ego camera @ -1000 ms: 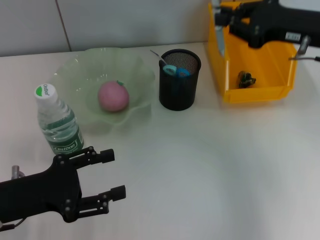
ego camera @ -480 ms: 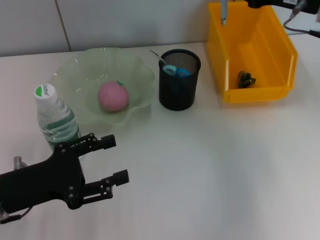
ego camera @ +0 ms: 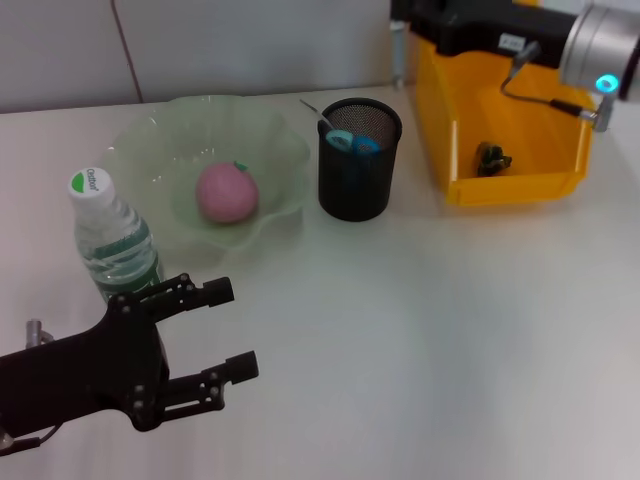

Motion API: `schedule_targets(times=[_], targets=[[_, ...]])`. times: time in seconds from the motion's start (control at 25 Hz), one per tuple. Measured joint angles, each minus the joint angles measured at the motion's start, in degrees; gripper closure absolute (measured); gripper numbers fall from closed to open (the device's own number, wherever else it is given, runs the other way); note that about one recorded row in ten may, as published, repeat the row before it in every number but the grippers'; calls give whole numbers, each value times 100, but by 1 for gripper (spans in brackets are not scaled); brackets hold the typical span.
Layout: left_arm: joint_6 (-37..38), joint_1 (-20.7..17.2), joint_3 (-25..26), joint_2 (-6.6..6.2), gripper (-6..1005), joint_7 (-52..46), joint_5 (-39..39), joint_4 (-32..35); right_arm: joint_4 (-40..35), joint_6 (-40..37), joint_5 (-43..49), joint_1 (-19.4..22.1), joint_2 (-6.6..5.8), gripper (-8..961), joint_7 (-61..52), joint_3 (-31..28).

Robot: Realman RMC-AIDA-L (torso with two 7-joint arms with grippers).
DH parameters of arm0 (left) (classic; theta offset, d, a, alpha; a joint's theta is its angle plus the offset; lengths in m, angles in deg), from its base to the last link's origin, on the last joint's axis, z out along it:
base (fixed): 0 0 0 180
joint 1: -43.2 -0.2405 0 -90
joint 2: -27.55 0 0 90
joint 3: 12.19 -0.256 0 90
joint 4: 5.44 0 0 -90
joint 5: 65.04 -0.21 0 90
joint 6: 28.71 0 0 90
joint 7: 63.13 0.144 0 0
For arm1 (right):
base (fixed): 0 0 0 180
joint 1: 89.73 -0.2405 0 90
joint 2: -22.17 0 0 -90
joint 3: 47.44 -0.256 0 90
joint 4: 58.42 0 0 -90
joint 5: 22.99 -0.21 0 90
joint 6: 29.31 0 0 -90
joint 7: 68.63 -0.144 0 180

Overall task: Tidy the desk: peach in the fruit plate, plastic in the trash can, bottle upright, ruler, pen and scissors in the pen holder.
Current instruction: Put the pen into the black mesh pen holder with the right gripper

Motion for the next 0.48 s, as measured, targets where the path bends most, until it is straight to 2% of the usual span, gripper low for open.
schedule_targets(times=[0.04,0.2,0.48], targets=[[31,-2,0,-7,215,0,-5,0,0,0,0,0,0,845,0,0],[94,-2,2,-16,215,0,-35,0,383,394,-131,-121,135,845,498,28],[162,18,45,-25,215,-10,-44,0,882,631,-579,-226,133,846,1093,31]])
